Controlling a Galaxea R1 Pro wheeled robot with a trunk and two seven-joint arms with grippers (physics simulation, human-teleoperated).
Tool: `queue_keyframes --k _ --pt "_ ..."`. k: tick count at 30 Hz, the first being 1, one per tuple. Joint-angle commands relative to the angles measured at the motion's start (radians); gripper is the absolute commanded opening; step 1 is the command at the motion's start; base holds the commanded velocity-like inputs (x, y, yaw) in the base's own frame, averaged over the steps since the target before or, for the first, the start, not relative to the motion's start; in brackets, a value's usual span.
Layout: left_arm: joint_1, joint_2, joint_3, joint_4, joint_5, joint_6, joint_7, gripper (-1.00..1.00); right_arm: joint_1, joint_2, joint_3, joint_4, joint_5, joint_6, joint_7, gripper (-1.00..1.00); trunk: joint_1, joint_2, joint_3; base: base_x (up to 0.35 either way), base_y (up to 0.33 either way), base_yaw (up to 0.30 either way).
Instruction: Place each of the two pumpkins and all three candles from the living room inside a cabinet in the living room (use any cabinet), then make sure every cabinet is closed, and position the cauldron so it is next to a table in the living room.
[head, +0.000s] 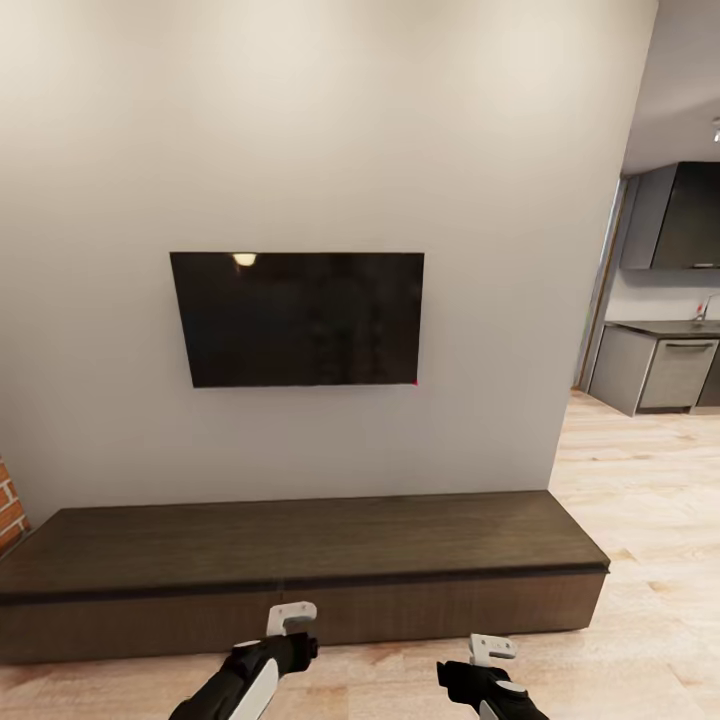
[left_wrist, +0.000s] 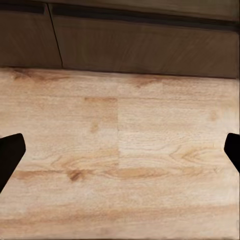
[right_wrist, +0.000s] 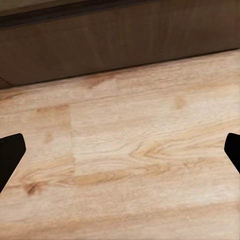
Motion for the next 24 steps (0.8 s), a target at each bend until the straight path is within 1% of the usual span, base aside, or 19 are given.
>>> queue_keyframes --k 1,2,3,4,6,7,8,9,10,11,12,13,14,16,18,20,21,23,24 --pt "0.028 0.013 -0.005 -0.066 0.015 0.033 0.012 1.00 -0.001 -0.001 0.008 -0.002 -0.009 0.004 -0.009 1.00 0.004 -0.008 -0.005 0.000 0.000 0.000" --pt "0.093 0.037 -0.005 -0.195 0.020 0.090 0.017 1.00 -0.001 -0.002 0.008 -0.002 -0.009 0.004 -0.009 1.00 0.008 -0.015 -0.008 0.000 0.000 0.000" --pt "0.127 0.048 -0.004 -0.257 0.021 0.117 0.021 1.00 -0.001 -0.002 0.008 -0.003 -0.009 0.004 -0.009 1.00 0.012 -0.022 -0.011 0.000 0.000 0.000" --pt "0.193 0.067 -0.004 -0.364 0.024 0.165 0.032 1.00 -0.001 -0.002 0.008 -0.003 -0.009 0.004 -0.009 1.00 0.016 -0.029 -0.014 0.000 0.000 0.000" --pt "0.250 0.081 -0.002 -0.453 0.027 0.204 0.046 1.00 -0.001 -0.001 0.008 -0.002 -0.009 0.004 -0.009 1.00 0.023 -0.043 -0.020 0.000 0.000 0.000" --pt "0.297 0.094 0.011 -0.535 0.028 0.237 0.060 1.00 -0.001 -0.001 0.008 -0.002 -0.009 0.004 -0.009 1.00 0.027 -0.050 -0.024 0.000 0.000 0.000" --pt "0.318 0.099 0.022 -0.576 0.029 0.256 0.067 1.00 -0.001 -0.001 0.008 -0.002 -0.009 0.004 -0.009 1.00 0.031 -0.057 -0.027 0.000 0.000 0.000" --pt "0.339 0.103 0.038 -0.621 0.029 0.277 0.075 1.00 -0.001 -0.001 0.008 -0.002 -0.009 0.004 -0.009 1.00 0.035 -0.064 -0.030 0.000 0.000 0.000" --pt "0.379 0.108 0.073 -0.712 0.029 0.327 0.090 1.00 -0.001 -0.001 0.008 -0.002 -0.009 0.004 -0.009 1.00 0.039 -0.071 -0.033 0.000 0.000 0.000" --pt "0.399 0.110 0.090 -0.759 0.029 0.355 0.098 1.00 -0.001 -0.001 0.008 -0.002 -0.009 0.004 -0.009 1.00 0.042 -0.078 -0.036 0.000 0.000 0.000" --pt "0.434 0.112 0.122 -0.831 0.029 0.415 0.111 1.00 -0.001 -0.001 0.008 -0.001 -0.009 0.004 -0.009 1.00 0.046 -0.085 -0.039 0.000 0.000 0.000" --pt "0.448 0.113 0.134 -0.856 0.029 0.449 0.119 1.00 -0.001 -0.001 0.008 -0.001 -0.009 0.004 -0.009 1.00 0.050 -0.092 -0.042 0.000 0.000 0.000" --pt "0.468 0.113 0.153 -0.892 0.028 0.516 0.138 1.00 -0.001 -0.001 0.008 -0.001 -0.009 0.004 -0.009 1.00 0.054 -0.099 -0.045 0.000 0.000 0.000" --pt "0.477 0.113 0.170 -0.922 0.027 0.589 0.165 1.00 -0.001 -0.001 0.008 -0.001 -0.009 0.004 -0.009 1.00 0.062 -0.113 -0.052 0.000 0.000 0.000" --pt "0.445 0.109 0.181 -0.941 0.026 0.666 0.204 1.00 -0.001 -0.001 0.008 -0.001 -0.009 0.004 -0.009 1.00 0.069 -0.127 -0.058 0.000 0.000 0.000" --pt "0.414 0.108 0.183 -0.945 0.026 0.688 0.238 1.00 -0.001 -0.001 0.009 0.000 -0.008 0.004 -0.009 1.00 0.077 -0.141 -0.064 0.000 0.000 0.000" --pt "0.384 0.107 0.183 -0.944 0.025 0.694 0.276 1.00 -0.001 -0.001 0.009 0.000 -0.007 0.004 -0.009 1.00 0.081 -0.148 -0.067 0.000 0.000 0.000" --pt "0.343 0.106 0.182 -0.941 0.030 0.694 0.329 1.00 -0.001 -0.002 0.009 0.000 -0.006 0.004 -0.008 1.00 0.088 -0.162 -0.074 0.000 0.000 0.000" --pt "0.337 0.105 0.181 -0.941 0.030 0.694 0.336 1.00 -0.001 -0.002 0.009 0.000 -0.005 0.004 -0.008 1.00 0.092 -0.169 -0.077 0.000 0.000 0.000"
